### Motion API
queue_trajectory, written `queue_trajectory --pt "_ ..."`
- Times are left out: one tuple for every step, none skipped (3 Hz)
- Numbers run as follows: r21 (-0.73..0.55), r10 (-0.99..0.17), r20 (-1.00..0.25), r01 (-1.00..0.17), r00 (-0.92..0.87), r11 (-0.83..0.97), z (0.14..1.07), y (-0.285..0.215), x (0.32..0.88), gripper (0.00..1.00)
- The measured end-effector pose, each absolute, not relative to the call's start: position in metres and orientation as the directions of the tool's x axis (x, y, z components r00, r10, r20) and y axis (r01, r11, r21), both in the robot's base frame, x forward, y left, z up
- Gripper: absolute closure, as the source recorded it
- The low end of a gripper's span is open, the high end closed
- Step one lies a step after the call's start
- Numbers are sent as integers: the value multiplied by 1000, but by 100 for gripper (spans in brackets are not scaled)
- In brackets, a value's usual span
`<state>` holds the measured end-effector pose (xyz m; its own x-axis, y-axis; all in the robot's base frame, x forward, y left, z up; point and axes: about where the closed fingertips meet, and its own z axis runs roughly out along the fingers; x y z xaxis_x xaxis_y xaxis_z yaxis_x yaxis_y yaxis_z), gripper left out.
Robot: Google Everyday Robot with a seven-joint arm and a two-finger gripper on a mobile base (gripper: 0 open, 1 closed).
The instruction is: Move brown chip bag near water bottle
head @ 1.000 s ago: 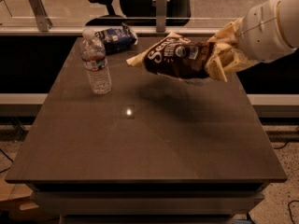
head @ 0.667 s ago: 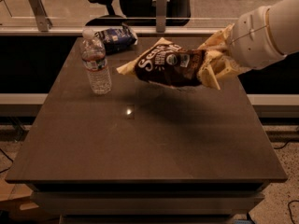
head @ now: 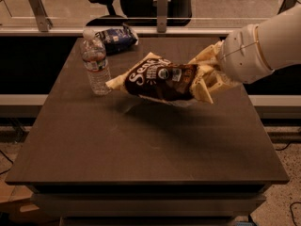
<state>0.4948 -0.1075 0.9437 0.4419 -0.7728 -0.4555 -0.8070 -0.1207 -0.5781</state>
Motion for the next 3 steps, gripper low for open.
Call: queue_trajectory --pt "-539 -741 -512 -834 435 -118 930 -99 492 100" --pt "-507 -718 -547 -853 430 -125 921 -87 487 100" --pt "-475 -703 -573 -870 422 -135 912 -76 483 100"
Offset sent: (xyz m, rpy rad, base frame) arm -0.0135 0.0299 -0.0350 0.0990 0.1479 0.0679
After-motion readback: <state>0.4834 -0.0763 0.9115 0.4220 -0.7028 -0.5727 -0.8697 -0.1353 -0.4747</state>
